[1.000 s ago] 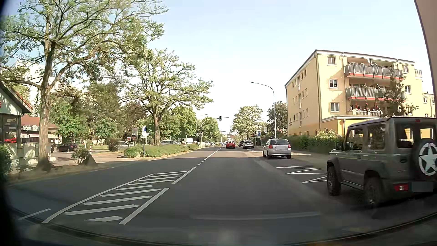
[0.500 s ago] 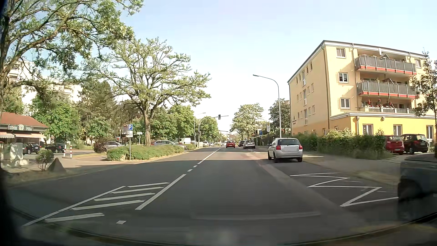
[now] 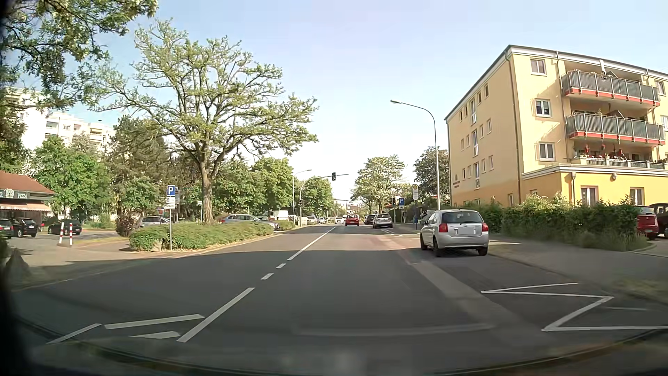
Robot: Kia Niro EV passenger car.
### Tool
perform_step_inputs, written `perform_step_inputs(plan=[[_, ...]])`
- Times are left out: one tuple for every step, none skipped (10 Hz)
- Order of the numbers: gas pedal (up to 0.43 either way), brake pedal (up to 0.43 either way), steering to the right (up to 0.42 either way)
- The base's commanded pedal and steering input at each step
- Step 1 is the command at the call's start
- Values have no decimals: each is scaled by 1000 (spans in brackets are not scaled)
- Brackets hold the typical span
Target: Follow the waypoints while adhering to traffic rules and regulations
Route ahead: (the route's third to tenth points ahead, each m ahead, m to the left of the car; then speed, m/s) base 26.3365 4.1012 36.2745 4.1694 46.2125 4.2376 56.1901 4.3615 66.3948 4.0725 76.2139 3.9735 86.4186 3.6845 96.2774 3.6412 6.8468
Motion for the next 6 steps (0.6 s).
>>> perform_step_inputs(plan=[[20, 30, 1], [20, 24, 1], [20, 24, 1], [20, 30, 1], [20, 30, 1], [20, 30, 1]])
